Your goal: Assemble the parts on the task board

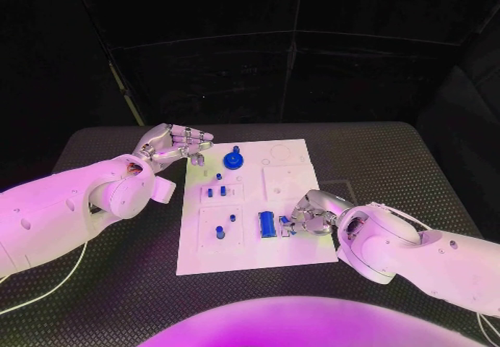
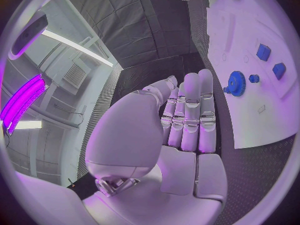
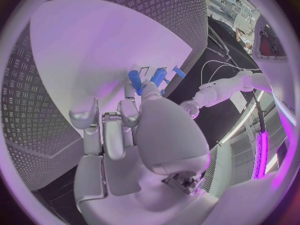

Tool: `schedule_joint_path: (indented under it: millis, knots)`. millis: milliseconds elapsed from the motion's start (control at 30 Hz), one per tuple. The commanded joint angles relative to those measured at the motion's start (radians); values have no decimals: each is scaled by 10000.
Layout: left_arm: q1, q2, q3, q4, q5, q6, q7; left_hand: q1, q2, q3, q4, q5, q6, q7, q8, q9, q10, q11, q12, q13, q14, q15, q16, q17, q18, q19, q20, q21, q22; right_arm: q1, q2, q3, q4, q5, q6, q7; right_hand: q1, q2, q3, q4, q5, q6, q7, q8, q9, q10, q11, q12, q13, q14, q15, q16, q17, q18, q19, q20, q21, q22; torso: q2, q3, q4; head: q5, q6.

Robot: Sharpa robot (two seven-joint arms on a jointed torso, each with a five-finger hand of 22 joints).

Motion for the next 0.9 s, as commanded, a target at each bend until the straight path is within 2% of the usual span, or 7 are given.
schedule_joint_path:
  millis: [33,67,100,233,433,633,900]
  knots:
    - [13,4,9,18,37,114,8,-38,-23,14,-59,2,-23,12,-21,-6,-66,-12,48,-14,-66,-33,-45,-18,135,-55,-6,-63,-11,14,15,2,6,-145,221,-25,-395,6,-69,62,288,121,-45,-39,45,74,14,25,-35,731,-43,33,1075,-41,56,-1,39,31,2,3,-5,3,7]
    - [13,6,9,16,37,117,5,-29,-26,16,-77,1,-39,25,-27,-8,-83,-2,55,-17,-69,-30,-51,-24,134,-52,-7,-68,-15,14,18,2,1,-153,251,-28,-637,14,-157,58,681,178,-71,-6,79,86,-4,35,-23,732,-54,37,1082,-42,62,-6,46,43,2,3,-5,3,7]
    - [13,8,9,15,37,121,3,-29,-26,16,-77,1,-39,25,-27,-8,-83,-2,55,-17,-69,-30,-51,-24,134,-52,-7,-68,-15,14,21,2,-3,-159,279,-30,-767,28,-210,66,878,218,-78,20,102,94,-26,43,-13,733,-63,38,1085,-41,65,-13,49,50,1,3,-6,0,5]
    - [13,13,9,15,37,139,-8,-29,-26,16,-77,1,-39,25,-27,-8,-83,-2,55,-17,-69,-30,-51,-24,134,-52,-7,-68,-15,14,43,2,-10,-187,396,-38,-1347,157,-451,96,1024,303,-122,104,193,127,-58,72,21,736,-90,46,1103,-42,72,-40,59,73,13,-2,-8,-8,-4]
    - [13,15,9,17,37,155,-21,-29,-26,16,-77,1,-39,25,-27,-8,-83,-2,55,-17,-69,-30,-51,-24,134,-52,-7,-68,-15,14,106,2,-34,-253,419,-45,-1657,236,-620,97,793,299,-135,145,256,147,-69,97,53,738,-104,48,1111,-41,70,-57,60,78,8,-2,-4,-10,-18]
    - [13,8,9,20,37,164,-37,-29,-26,16,-77,1,-39,25,-27,-8,-83,-2,55,-17,-69,-30,-51,-24,134,-52,-7,-68,-15,15,166,2,-58,-331,258,-57,-1954,308,-836,97,283,243,-127,173,327,141,-59,96,70,730,-99,24,1076,-32,37,-58,26,31,15,-7,-9,9,-30]
    - [13,15,9,12,37,176,-46,-29,-26,16,-77,1,-39,25,-27,-8,-83,-2,55,-17,-69,-30,-51,-24,134,-52,-7,-68,-15,15,219,2,-79,-370,176,-63,-2175,402,-977,106,59,225,-130,203,380,152,-58,121,102,735,-97,33,1097,-32,35,-55,23,34,11,2,-2,-7,-53]
